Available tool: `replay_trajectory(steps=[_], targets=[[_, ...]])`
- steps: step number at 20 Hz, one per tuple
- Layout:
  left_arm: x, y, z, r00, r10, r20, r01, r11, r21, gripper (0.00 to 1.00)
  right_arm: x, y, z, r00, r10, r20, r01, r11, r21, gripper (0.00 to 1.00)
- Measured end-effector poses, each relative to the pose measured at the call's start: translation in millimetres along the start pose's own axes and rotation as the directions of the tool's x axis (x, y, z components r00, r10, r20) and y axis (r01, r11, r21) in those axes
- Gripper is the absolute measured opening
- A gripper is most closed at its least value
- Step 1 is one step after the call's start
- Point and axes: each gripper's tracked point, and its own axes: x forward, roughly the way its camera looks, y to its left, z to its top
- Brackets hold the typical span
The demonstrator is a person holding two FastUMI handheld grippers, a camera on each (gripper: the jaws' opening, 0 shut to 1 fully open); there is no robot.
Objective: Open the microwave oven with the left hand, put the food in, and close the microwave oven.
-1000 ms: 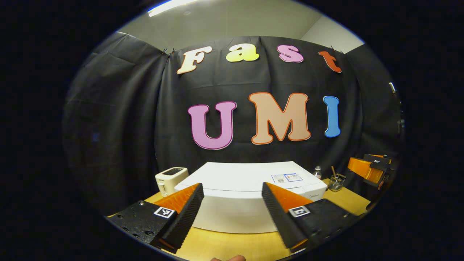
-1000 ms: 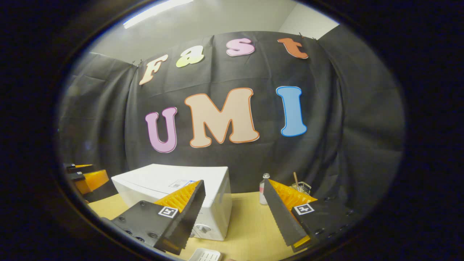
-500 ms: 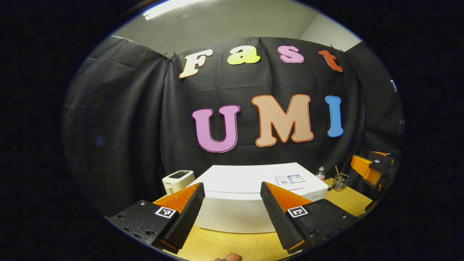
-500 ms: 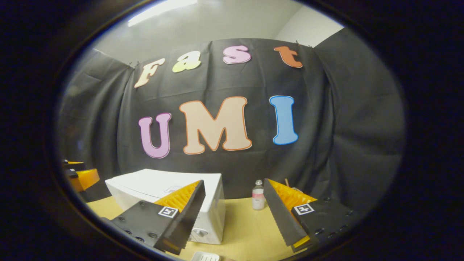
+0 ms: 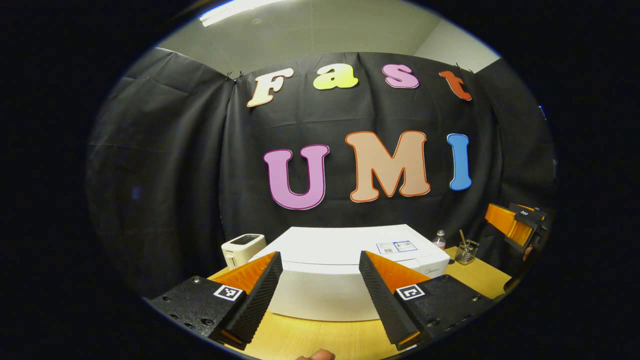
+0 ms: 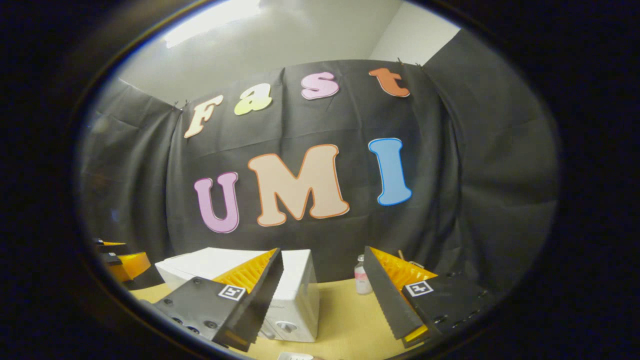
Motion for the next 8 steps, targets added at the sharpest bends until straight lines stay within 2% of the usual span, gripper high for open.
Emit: replay_trajectory(steps=[3,7,8], targets=[[-0.1,1.8,-1.0,1.0,0.006,-0.005,-0.006,1.0,0.006,0.96,-2.7,-8.3,7.0,0.999,-0.025,0.022,0.025,1.0,0.007,0.99],[-0.1,1.3,0.0,1.0,0.008,-0.004,-0.008,1.0,0.005,0.96,-4.9,-5.5,7.6,1.0,-0.003,0.019,0.002,1.0,0.031,0.99],[-0.9,0.6,-1.7,1.0,0.005,-0.007,-0.005,1.0,0.007,0.96,-4.5,-5.4,8.8,1.0,-0.001,0.022,0.001,1.0,0.029,0.92]])
